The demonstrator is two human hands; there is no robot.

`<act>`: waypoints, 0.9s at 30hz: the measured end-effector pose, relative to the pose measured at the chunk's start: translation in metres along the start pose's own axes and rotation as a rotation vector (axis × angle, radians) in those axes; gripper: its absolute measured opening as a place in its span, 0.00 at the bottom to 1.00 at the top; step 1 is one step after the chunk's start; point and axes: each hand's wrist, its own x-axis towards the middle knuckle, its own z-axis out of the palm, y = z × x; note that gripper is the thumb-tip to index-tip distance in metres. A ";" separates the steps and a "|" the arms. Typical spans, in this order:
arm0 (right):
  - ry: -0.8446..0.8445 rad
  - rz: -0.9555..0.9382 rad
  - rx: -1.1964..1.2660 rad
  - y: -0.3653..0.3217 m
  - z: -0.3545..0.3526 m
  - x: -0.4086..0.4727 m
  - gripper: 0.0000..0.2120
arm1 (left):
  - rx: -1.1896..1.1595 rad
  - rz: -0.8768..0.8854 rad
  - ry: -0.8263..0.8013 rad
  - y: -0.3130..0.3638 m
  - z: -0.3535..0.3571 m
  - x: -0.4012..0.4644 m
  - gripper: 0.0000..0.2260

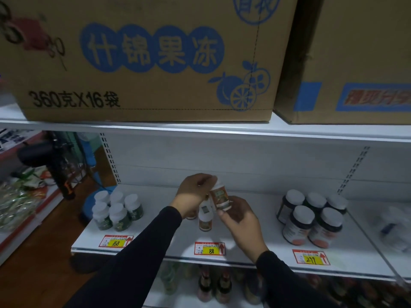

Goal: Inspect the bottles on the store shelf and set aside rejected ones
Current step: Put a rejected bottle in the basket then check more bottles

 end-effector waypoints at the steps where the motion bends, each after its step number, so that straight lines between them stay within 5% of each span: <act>1: -0.001 -0.007 0.010 -0.001 0.000 -0.001 0.14 | -0.025 -0.005 -0.008 0.001 -0.002 -0.002 0.09; 8: -0.051 0.003 0.053 -0.007 0.003 -0.005 0.10 | -0.239 -0.049 0.006 0.004 -0.009 -0.010 0.08; 14: -0.105 0.010 0.112 -0.015 0.006 -0.007 0.22 | -0.370 -0.088 0.106 0.008 -0.002 -0.014 0.08; 22: -0.093 0.013 0.163 -0.014 0.011 -0.003 0.10 | -0.350 -0.102 0.008 0.011 -0.010 -0.017 0.07; 27: -0.090 -0.036 0.072 -0.016 0.010 -0.003 0.19 | -0.373 -0.108 0.083 0.014 -0.010 -0.019 0.09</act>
